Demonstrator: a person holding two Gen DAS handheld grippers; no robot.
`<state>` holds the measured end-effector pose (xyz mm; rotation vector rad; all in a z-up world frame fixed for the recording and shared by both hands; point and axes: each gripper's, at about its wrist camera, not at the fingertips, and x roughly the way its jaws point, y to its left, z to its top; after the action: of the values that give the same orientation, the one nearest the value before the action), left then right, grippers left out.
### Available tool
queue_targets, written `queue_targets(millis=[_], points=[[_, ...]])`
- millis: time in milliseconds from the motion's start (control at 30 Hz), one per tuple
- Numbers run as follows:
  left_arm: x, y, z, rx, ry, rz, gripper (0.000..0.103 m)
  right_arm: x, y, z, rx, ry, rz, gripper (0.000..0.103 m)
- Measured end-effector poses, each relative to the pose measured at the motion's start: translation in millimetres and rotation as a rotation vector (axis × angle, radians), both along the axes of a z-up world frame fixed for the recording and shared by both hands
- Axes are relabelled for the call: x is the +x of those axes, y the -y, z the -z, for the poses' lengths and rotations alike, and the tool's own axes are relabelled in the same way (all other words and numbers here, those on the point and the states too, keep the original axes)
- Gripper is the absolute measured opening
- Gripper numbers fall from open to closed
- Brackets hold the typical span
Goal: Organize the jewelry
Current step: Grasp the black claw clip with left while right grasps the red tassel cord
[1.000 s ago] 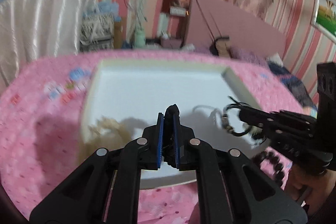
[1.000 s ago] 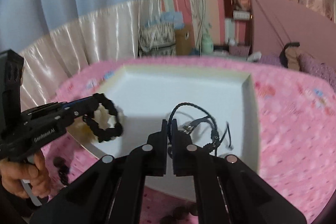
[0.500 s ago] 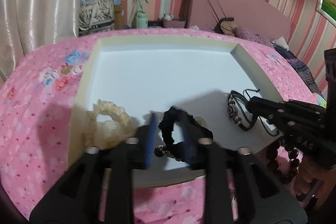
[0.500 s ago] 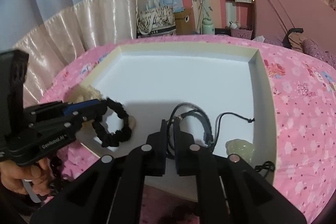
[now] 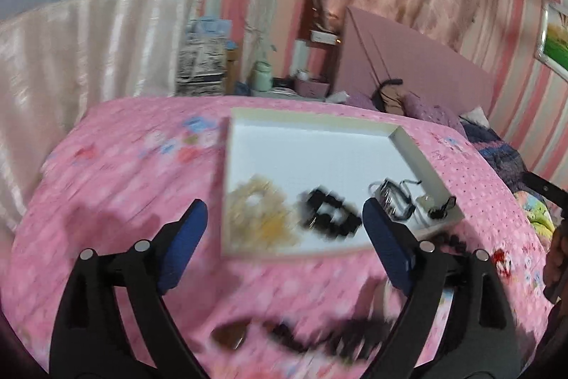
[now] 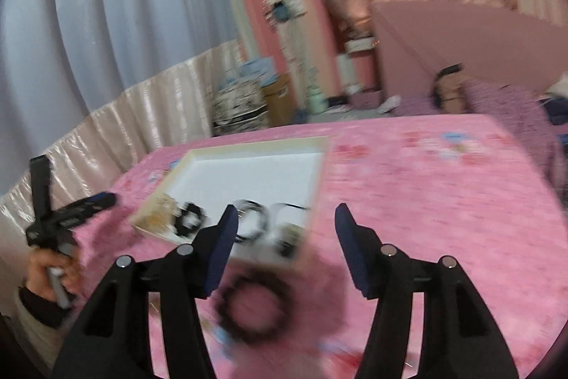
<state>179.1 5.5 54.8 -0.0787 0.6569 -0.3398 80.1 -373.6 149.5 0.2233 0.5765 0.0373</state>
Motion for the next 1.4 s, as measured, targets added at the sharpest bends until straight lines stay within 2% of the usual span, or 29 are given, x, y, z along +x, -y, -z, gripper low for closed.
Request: queue_targets(millis=[67, 100, 200, 400, 433, 500, 600, 767, 1033, 1200, 1333, 1400], points=[[-19.2, -17.0, 5.6, -0.017, -0.002, -0.025, 0.088, -24.7, 12.0, 14.1, -0.052, -0.039, 0.044, 0.051], [-32.2, -25.4, 12.2, -0.023, -0.017, -0.023, 0.088, -33.7, 17.8, 26.2, -0.039, -0.073, 0.049, 0.043], [-53.6, -32.7, 28.3, -0.036, -0.048, -0.026, 0.088, -41.9, 23.2, 53.9, -0.031, -0.152, 0.043, 0.036], [-63.1, -21.5, 55.4, -0.03, -0.088, -0.003, 0.088, -29.1, 15.5, 84.5, 0.01, -0.219, 0.012, 0.035], [-63.7, -19.5, 57.1, -0.025, -0.087, 0.002, 0.088, -23.6, 11.8, 90.5, 0.003, -0.241, 0.004, 0.029], [-65.5, -14.8, 62.8, -0.008, -0.088, 0.011, 0.088, -25.6, 11.8, 99.2, 0.01, -0.258, 0.002, 0.008], [-68.6, -9.3, 69.5, 0.014, -0.093, 0.032, 0.088, -34.3, 15.5, 87.3, 0.036, -0.196, 0.013, 0.007], [-67.5, -14.0, 70.1, -0.014, -0.101, 0.034, 0.088, -40.4, 21.9, 58.5, 0.07, -0.122, 0.008, 0.008], [-67.5, -10.7, 52.2, -0.02, -0.081, 0.03, 0.088, -39.3, 11.3, 19.7, 0.085, -0.018, -0.007, 0.008], [-71.6, -1.7, 48.9, -0.006, -0.076, 0.052, 0.088, -30.1, -6.1, 23.1, 0.084, -0.014, -0.02, 0.007], [-71.9, -3.6, 53.3, 0.066, -0.07, 0.037, 0.087, -27.8, -14.6, 35.3, 0.094, -0.035, -0.033, 0.007], [-67.6, -6.4, 58.4, 0.064, -0.097, 0.034, 0.08, -27.6, -16.0, 38.3, 0.091, -0.039, -0.033, 0.007]])
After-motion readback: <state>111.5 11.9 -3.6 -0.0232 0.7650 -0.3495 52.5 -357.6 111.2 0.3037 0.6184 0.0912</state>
